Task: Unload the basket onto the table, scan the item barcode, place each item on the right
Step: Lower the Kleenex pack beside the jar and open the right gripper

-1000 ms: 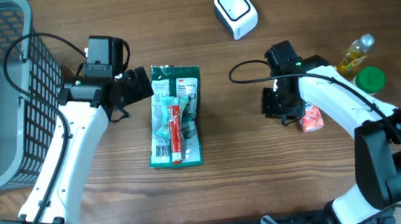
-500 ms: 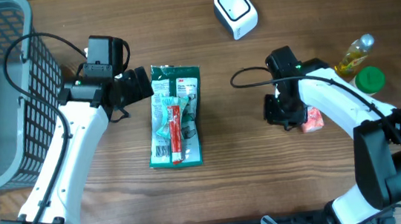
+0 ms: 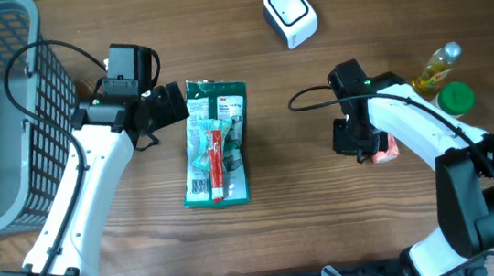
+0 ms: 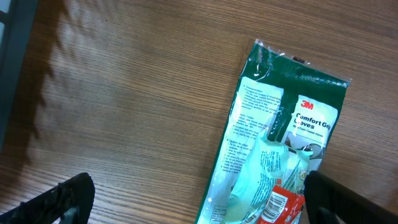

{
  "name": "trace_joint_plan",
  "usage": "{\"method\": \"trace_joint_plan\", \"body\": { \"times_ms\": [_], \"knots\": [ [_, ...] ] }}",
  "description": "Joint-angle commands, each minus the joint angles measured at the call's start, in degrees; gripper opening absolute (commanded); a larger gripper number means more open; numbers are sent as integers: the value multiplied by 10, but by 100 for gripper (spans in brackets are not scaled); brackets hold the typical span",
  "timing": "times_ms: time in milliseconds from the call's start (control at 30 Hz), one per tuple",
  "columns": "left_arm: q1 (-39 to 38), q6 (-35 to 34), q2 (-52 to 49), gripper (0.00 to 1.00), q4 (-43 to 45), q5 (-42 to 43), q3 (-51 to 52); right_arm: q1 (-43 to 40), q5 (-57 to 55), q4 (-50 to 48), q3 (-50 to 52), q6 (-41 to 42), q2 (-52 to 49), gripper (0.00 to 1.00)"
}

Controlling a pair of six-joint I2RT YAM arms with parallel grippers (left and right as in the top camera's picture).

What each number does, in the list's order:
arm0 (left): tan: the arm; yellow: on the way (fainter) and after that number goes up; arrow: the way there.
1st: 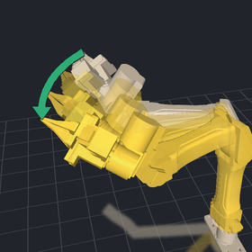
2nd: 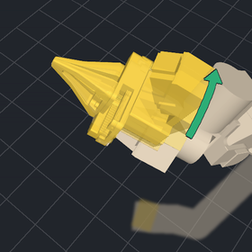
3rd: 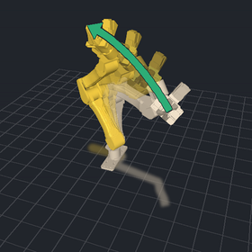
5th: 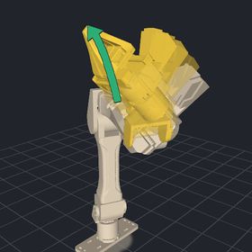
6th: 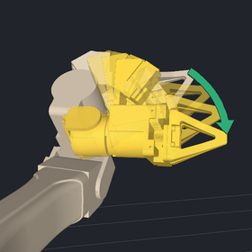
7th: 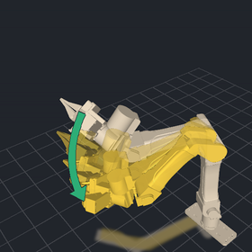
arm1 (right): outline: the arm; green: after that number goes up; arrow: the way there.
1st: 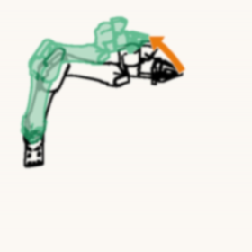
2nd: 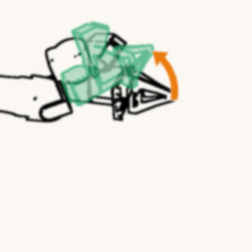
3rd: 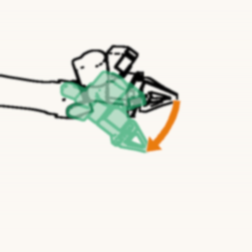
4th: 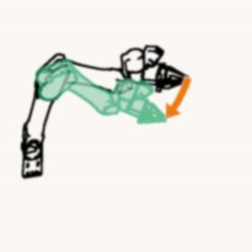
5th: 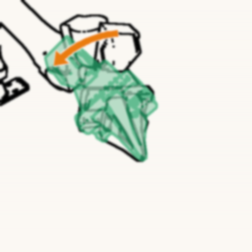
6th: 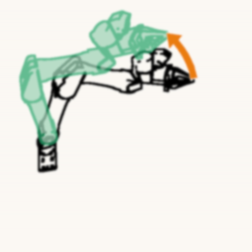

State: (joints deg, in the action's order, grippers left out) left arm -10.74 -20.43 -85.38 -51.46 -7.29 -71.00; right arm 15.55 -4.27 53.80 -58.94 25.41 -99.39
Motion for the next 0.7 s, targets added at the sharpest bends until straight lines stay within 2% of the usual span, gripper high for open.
{"method": "trace_joint_plan", "body": {
  "times_ms": [0, 333, 500, 667],
  "knots": [
    [3, 7, 5, 100, 0, -5, -9, 2, -28, 4, 6, -13, 11, 5],
    [3, 7, 5, 100, 0, -5, -9, 2, -115, -31, 50, -9, 11, 4],
    [3, 7, 5, 100, -1, -5, -9, -5, -185, -31, 50, 35, 11, 4],
    [3, 7, 5, 100, 0, -5, -9, -26, -185, -35, 50, 47, 11, 4]
  ]
}}
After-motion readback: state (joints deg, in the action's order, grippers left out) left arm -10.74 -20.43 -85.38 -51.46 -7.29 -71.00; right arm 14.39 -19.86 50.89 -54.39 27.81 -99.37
